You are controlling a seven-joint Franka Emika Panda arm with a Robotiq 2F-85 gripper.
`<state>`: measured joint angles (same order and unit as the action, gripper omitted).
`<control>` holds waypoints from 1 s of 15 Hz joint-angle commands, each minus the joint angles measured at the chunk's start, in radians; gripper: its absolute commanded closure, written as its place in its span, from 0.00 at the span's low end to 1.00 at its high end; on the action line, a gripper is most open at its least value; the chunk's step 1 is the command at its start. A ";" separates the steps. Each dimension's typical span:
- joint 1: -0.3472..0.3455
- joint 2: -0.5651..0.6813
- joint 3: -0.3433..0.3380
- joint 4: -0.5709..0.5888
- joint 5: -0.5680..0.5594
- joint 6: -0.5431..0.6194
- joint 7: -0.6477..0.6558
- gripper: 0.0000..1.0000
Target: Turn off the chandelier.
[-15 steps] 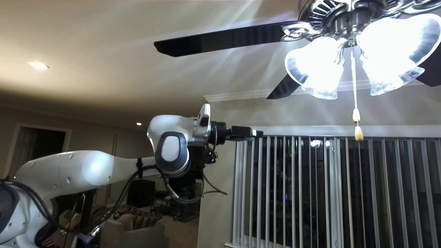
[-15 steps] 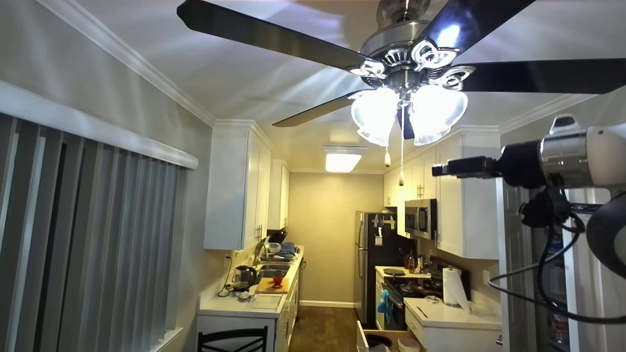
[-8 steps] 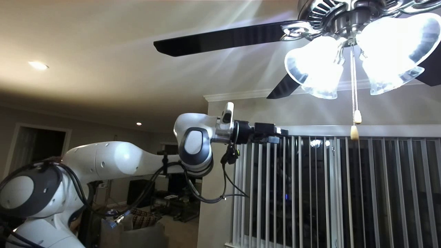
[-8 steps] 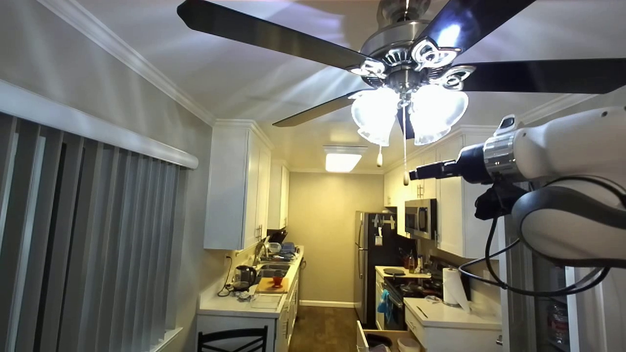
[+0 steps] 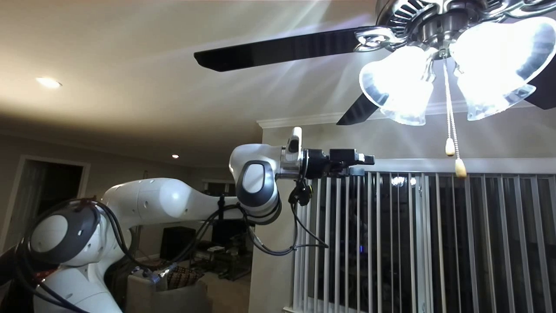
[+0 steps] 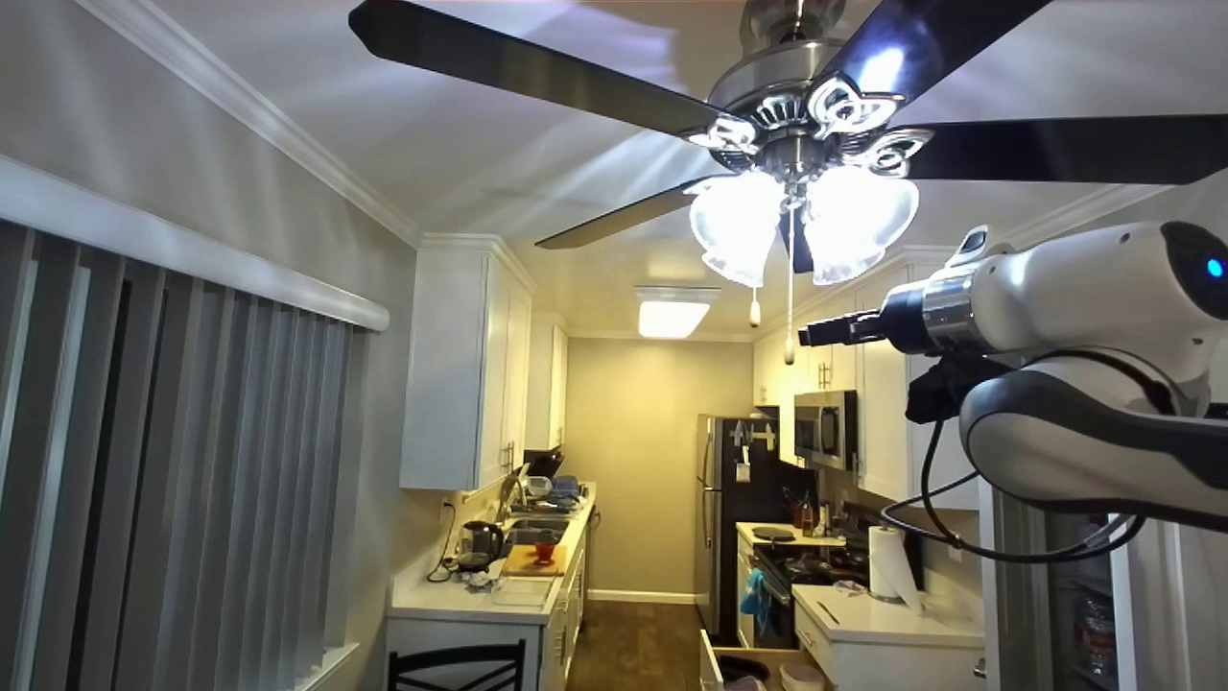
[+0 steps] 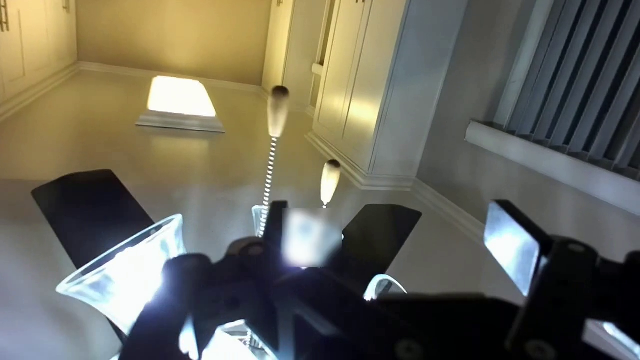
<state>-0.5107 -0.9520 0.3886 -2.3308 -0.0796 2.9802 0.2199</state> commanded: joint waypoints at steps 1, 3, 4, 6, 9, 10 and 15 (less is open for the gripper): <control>-0.054 0.063 0.029 0.051 -0.026 0.031 0.029 0.00; -0.086 0.096 0.033 0.084 -0.019 0.036 0.043 0.00; -0.106 0.120 0.037 0.108 -0.019 0.041 0.049 0.00; -0.139 0.155 0.052 0.144 -0.018 0.033 0.061 0.00; -0.119 0.137 0.036 0.125 -0.023 0.011 0.051 0.00; -0.123 0.150 0.040 0.135 -0.024 0.011 0.053 0.00; -0.125 0.162 0.042 0.147 -0.025 0.011 0.054 0.00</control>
<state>-0.6469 -0.7933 0.4408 -2.1841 -0.0797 2.9922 0.2573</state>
